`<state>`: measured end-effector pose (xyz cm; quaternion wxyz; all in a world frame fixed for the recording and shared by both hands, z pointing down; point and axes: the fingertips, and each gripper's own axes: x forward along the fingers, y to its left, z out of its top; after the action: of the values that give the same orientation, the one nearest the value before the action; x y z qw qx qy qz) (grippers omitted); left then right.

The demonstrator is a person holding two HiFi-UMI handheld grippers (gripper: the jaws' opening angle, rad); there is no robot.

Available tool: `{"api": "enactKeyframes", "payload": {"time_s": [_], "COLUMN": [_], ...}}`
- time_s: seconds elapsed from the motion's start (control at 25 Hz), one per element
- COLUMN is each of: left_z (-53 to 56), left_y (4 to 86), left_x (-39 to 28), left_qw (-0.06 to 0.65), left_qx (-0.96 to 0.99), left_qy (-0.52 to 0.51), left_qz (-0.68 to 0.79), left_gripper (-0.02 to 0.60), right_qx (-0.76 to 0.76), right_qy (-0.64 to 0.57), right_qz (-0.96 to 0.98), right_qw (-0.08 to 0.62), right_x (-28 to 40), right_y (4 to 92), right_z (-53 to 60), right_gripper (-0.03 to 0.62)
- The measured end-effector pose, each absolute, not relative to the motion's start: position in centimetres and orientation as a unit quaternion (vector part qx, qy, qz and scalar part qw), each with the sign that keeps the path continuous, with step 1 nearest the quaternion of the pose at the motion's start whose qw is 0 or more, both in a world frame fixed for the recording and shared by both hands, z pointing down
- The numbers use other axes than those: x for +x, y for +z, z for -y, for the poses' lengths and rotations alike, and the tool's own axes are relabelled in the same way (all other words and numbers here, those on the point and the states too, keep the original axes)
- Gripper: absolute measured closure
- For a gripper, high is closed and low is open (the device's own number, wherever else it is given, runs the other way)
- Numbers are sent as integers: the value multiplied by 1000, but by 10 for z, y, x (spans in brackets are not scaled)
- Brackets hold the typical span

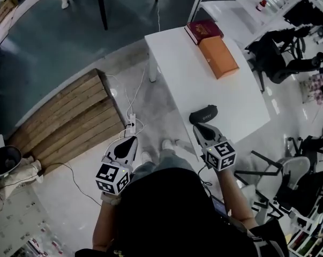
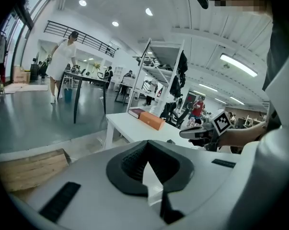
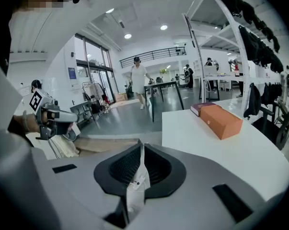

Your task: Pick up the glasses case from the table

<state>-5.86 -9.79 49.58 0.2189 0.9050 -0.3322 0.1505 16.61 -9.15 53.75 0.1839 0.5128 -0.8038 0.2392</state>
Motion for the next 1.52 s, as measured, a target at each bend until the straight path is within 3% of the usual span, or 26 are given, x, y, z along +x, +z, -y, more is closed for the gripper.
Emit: {"api": "enactKeyframes", "payload": {"time_s": [0.24,0.4,0.48,0.6,1.08,1.52], "left_z": [107,107,107,106,99,93], "left_y": [506,514,518,521,529,536], "left_x": [-45,-37,-34,-31,-47,-57], "left_qw": [238,249,257,261,284,297], "left_qx": [885,870,862,852,810,790], "left_qy": [162,172,173,178,176,176], "left_qz": [366,388,401,418,482,507], "left_gripper": [565,565,565,565,565,565], "right_qx": [444,374,335,287,117,66], "right_qy": [246,240,228,201,122,121], "right_qz": [817,828,829,827,802,781], "right_qw": [274,341,386,440,573,609], "right_x": [195,204,211,222,233,234], "right_y": [577,602,620,643,711,722], "right_z": [113,119,121,123,125,130], "right_gripper": [474,379,296,245,200,197]}}
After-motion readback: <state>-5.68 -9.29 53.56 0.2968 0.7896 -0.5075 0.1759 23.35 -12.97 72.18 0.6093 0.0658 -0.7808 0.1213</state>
